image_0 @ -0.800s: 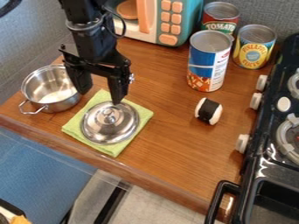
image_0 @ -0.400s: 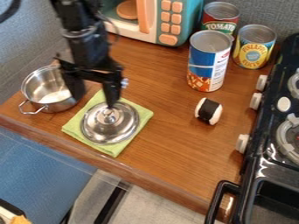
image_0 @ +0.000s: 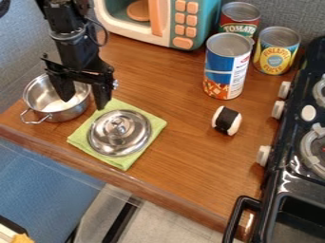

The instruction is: Moved the silver pot above the green cloth

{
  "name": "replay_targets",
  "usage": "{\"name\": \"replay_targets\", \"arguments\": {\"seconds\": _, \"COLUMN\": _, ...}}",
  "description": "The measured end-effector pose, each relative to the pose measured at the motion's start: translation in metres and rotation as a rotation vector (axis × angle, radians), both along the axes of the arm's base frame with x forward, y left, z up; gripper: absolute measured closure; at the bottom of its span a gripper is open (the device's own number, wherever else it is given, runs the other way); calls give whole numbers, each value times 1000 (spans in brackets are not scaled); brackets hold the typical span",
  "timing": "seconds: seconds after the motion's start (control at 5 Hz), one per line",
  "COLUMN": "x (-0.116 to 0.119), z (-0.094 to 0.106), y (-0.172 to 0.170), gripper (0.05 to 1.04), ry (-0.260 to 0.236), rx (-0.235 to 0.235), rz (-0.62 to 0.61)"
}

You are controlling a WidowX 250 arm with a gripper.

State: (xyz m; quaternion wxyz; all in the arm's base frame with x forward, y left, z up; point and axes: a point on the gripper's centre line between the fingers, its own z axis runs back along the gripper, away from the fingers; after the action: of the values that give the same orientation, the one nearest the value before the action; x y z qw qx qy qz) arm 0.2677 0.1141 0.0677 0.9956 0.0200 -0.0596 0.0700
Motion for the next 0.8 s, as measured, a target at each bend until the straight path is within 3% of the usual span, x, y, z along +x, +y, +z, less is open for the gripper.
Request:
{"name": "replay_targets", "arguments": {"seconds": 0.2, "x": 7, "z": -8, "y": 13, "gripper": 83, "ry": -3, "rx": 65, "rz": 16}}
{"name": "replay_targets", "arguments": {"seconds": 0.6, "x": 19, "z": -31, "y": 25, "gripper": 139, "ry": 49, "rx": 114, "rz": 62}}
{"name": "replay_targets", "arguments": {"seconds": 0.8, "x": 19, "z": -37, "y": 26, "gripper": 421, "ry": 69, "rx": 108, "rz": 69}}
